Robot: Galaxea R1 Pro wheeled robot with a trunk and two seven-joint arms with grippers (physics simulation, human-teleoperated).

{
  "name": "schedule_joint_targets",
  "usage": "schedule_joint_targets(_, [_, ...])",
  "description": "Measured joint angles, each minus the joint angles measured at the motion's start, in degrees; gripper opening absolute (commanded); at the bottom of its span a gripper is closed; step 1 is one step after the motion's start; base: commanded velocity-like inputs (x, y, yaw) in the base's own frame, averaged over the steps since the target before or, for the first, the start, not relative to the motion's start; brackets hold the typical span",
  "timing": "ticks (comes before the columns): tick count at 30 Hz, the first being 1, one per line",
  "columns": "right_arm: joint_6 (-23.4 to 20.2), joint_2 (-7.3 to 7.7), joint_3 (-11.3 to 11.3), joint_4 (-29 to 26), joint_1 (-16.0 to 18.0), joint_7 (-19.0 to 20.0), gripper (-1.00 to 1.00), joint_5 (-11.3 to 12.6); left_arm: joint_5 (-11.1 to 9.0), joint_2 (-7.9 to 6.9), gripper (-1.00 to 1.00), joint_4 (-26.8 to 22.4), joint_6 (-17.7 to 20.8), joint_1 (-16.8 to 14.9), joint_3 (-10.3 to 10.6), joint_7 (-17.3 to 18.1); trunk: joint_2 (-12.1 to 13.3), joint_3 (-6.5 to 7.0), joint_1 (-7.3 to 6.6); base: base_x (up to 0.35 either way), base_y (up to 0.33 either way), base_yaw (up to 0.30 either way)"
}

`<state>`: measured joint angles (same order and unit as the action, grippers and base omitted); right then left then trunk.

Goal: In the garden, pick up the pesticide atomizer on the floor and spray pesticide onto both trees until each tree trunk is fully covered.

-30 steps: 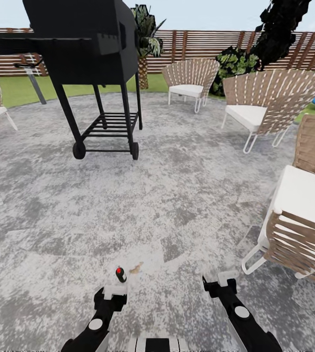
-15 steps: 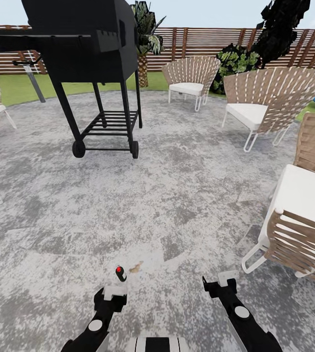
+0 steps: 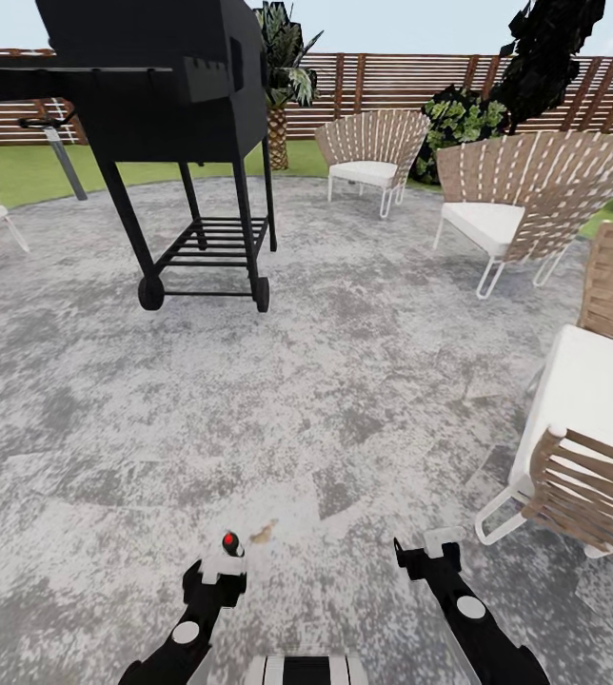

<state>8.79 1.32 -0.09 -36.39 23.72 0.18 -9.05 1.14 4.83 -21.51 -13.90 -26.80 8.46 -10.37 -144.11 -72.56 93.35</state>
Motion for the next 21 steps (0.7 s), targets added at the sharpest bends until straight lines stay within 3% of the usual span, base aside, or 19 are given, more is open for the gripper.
schedule_joint_targets(21, [0.0,0.0,0.0,-0.06,0.01,0.0,1.0,0.03,0.0,-0.06,1.0,-0.08,0.0,0.0,0.15,-0.25,0.0,0.0,0.0,0.102,0.0,0.0])
